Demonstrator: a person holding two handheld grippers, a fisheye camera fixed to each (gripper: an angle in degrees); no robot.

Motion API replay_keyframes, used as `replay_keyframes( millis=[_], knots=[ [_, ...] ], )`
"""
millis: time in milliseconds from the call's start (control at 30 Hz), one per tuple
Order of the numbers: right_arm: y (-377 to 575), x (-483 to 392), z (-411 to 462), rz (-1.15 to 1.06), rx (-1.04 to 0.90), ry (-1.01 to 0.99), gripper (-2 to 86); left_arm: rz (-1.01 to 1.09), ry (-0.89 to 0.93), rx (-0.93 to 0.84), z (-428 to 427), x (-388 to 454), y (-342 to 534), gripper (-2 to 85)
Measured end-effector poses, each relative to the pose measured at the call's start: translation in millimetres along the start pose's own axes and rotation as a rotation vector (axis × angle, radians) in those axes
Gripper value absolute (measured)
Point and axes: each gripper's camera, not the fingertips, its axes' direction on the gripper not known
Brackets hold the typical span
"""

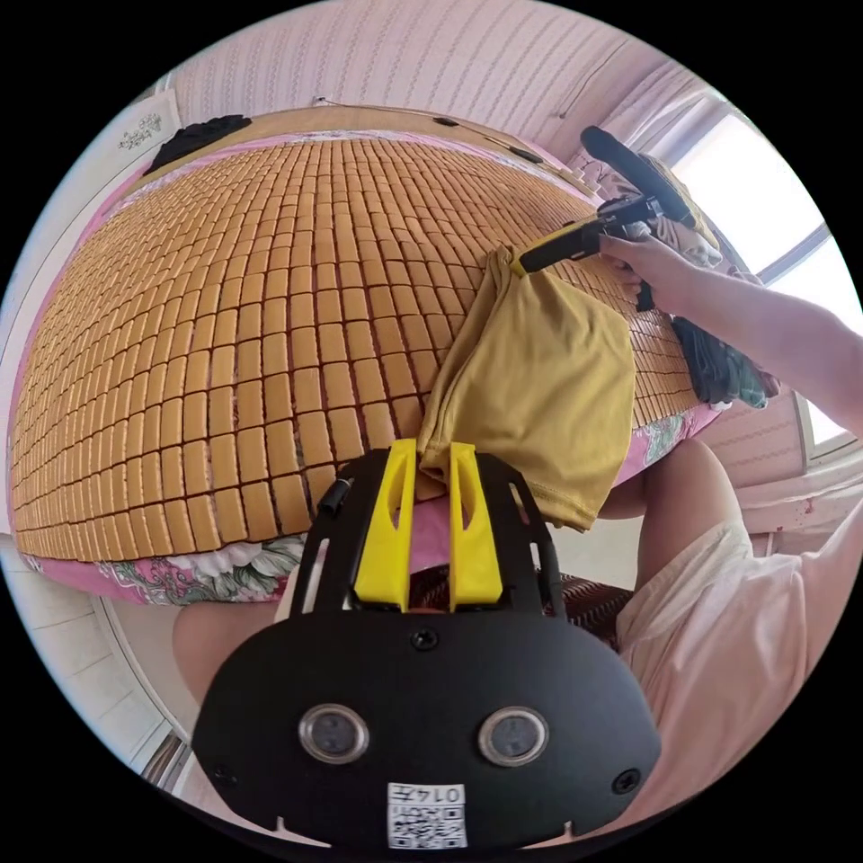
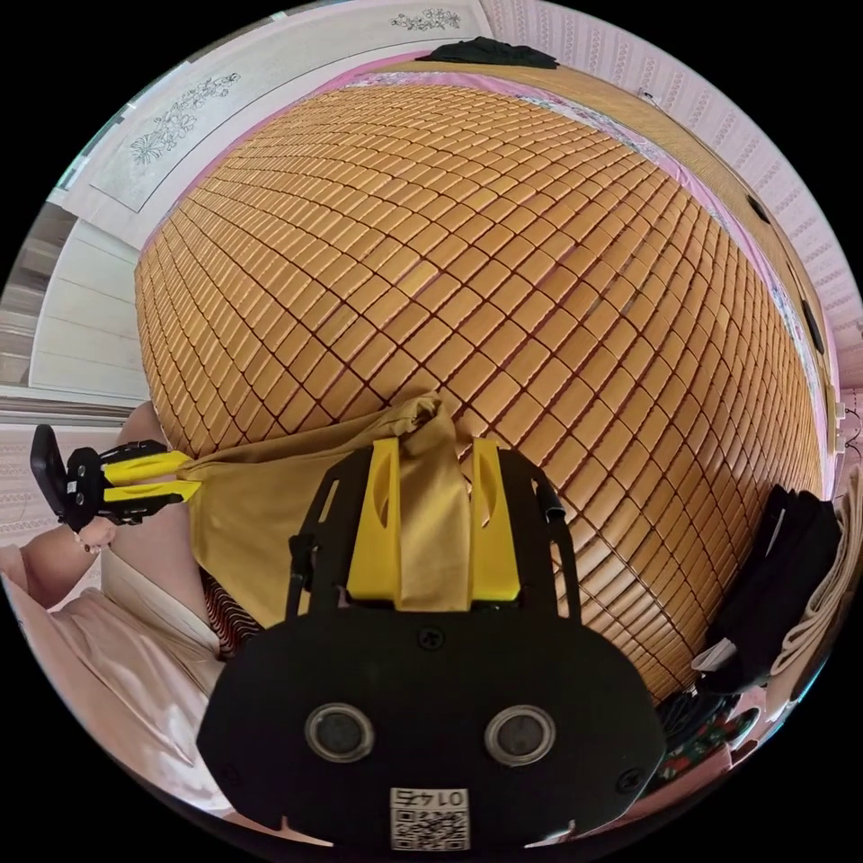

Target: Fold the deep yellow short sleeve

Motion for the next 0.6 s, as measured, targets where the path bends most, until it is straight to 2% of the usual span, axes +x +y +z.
replay_keyframes(
  millis=[133, 233, 367, 600],
  knots=[
    [28.9, -25.7, 15.4, -0.027, 0.034, 0.069, 5.7, 0.014, 0.029, 0.021, 0.2, 12.3, 1.4, 2.8],
    [58.5, -28.8, 19.2, -0.007, 0.073, 0.036, 3.1, 0.026, -0.003, 0.025, -6.0, 28.5, 0.6, 1.2],
    [143.2, -19.3, -4.1, 0.068, 0.303, -0.112, 2.1, 0.129, -0.017, 0.121, -41.3, 63.0, 5.7, 0.4],
    [334.3, -45.1, -40.0, 0.159, 0.631, -0.135, 1.7, 0.319, -0.047, 0.297, -109.3, 136.8, 21.1, 0.0]
  ],
)
